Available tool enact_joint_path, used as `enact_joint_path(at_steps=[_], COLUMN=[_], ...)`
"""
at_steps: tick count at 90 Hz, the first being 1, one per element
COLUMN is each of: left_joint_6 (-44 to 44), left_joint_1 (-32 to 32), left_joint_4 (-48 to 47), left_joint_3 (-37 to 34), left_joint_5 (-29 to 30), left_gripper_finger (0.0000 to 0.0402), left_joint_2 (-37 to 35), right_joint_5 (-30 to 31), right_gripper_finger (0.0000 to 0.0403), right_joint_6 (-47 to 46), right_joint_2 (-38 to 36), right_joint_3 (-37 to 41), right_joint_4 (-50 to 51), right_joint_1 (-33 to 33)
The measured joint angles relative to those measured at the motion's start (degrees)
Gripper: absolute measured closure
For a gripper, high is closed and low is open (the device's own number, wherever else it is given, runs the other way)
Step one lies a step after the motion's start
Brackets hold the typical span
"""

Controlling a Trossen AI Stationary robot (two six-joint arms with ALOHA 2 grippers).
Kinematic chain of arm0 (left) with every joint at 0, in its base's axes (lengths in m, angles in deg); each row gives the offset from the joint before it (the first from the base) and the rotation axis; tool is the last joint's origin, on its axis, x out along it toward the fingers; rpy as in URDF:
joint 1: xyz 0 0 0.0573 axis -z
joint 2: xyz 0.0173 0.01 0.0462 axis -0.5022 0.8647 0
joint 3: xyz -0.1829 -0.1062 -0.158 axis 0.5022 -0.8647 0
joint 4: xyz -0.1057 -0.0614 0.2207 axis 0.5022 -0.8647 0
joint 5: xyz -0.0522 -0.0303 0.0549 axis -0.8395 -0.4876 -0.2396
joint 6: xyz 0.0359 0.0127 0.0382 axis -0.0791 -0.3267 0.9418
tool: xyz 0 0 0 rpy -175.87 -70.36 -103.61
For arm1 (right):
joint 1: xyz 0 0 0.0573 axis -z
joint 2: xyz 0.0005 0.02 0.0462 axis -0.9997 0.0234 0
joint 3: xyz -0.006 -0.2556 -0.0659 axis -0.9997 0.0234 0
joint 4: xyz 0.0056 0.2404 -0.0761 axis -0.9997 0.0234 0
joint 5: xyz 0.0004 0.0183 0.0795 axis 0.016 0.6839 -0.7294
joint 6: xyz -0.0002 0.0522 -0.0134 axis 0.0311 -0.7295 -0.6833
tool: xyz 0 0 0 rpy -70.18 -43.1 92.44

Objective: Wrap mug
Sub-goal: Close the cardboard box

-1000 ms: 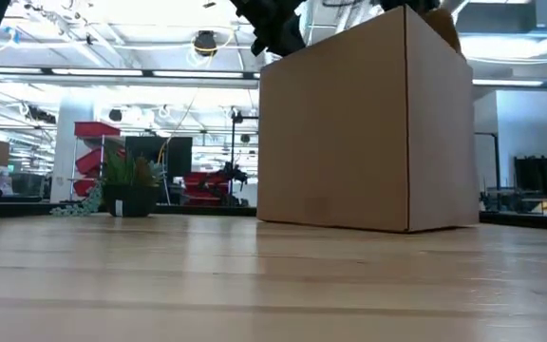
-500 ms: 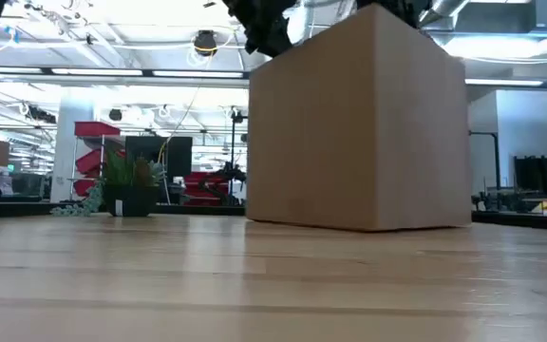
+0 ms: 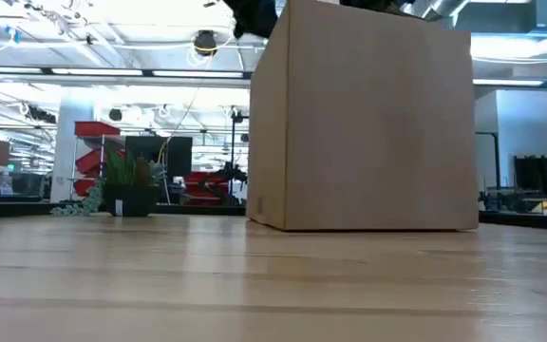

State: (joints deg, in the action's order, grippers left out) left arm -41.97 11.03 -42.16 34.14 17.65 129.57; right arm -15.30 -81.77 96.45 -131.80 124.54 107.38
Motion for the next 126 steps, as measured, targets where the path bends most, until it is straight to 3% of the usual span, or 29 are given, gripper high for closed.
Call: enact_joint_path(at_steps=[26, 46, 58, 72, 85, 104, 126], left_joint_6=[-8.34, -13.17, -13.53, -15.56, -17.92, -17.23, -14.90], left_joint_1=[1.24, 3.35, 6.86, 10.10, 11.04, 10.38, 8.22], left_joint_4=[-0.79, -9.01, -11.93, -10.48, -8.82, -8.19, -8.19], left_joint_3=[0.07, -0.04, -2.79, -6.73, -9.18, -9.09, -9.09], left_joint_5=[-1.86, -4.19, -6.11, -6.20, -6.12, -5.94, -5.87], left_gripper_finger=[0.0402, 0.0402, 0.0402, 0.0402, 0.0402, 0.0402, 0.0402], left_joint_2=[-6.60, -7.57, -7.23, -7.25, -7.16, -7.49, -7.49], right_joint_5=[-2.89, -3.27, -4.78, -6.98, -6.22, 1.67, 2.30], right_gripper_finger=[0.0403, 0.0403, 0.0403, 0.0403, 0.0403, 0.0403, 0.0403], right_joint_6=[3.47, 6.48, 9.88, 6.42, 2.83, -5.14, -5.91], right_joint_2=[-0.08, -0.01, 0.00, -0.48, -0.57, -0.42, -0.20], right_joint_3=[3.83, 4.73, 5.20, 10.56, 14.29, 15.13, 15.30], right_joint_4=[-5.89, -9.50, -10.14, -19.84, -26.89, -32.37, -34.75], right_joint_1=[0.96, 0.81, 1.38, 1.34, -1.22, -3.47, -7.71])
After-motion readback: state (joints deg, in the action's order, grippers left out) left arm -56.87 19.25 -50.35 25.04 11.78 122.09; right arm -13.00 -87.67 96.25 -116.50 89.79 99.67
